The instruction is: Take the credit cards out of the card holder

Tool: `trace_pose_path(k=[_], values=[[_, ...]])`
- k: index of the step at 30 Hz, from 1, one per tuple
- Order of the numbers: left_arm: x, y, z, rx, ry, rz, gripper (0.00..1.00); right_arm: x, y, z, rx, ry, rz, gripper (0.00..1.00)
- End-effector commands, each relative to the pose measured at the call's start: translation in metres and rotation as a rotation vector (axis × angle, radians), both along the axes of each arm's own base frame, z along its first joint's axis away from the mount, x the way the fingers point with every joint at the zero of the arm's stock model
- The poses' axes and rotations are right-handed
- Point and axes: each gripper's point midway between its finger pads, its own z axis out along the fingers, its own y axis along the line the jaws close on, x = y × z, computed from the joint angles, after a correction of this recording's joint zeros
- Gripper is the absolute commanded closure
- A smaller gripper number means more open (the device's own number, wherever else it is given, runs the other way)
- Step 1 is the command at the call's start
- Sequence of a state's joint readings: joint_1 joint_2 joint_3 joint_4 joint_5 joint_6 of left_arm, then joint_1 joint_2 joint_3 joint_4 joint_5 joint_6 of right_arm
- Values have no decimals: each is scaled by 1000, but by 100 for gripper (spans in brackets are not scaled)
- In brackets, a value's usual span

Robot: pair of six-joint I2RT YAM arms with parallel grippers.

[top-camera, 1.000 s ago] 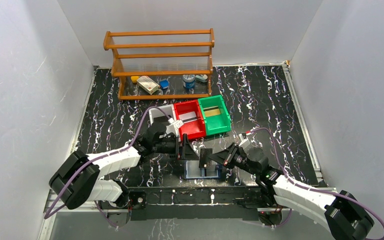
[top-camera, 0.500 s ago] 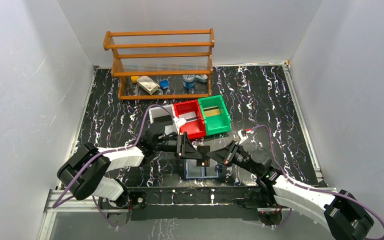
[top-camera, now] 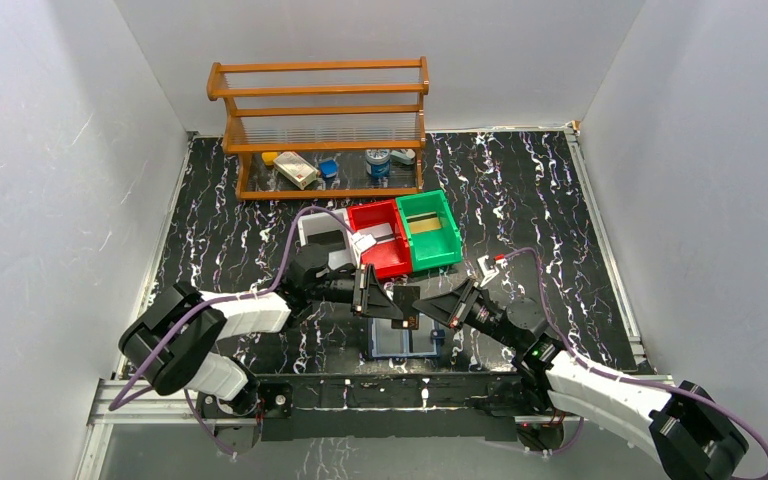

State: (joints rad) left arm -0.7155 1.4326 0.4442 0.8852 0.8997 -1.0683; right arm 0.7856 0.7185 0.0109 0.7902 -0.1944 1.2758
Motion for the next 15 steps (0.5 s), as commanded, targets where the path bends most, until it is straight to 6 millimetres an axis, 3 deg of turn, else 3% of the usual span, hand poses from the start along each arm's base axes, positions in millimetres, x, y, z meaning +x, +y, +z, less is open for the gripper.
trace_pose_path(k=[1,6,9,15], values=[[1,-1,29,-85,-93,-21,81,-7,-6,-5,24,-39,7,91],[3,-2,40,-110,-111,-11,72,-8,-4,-4,25,-43,18,91],[2,-2,52,-138,-134,-12,71,-9,-3,-3,28,-48,29,91],[2,-1,57,-158,-126,-8,76,-11,-3,-3,29,-52,37,91]])
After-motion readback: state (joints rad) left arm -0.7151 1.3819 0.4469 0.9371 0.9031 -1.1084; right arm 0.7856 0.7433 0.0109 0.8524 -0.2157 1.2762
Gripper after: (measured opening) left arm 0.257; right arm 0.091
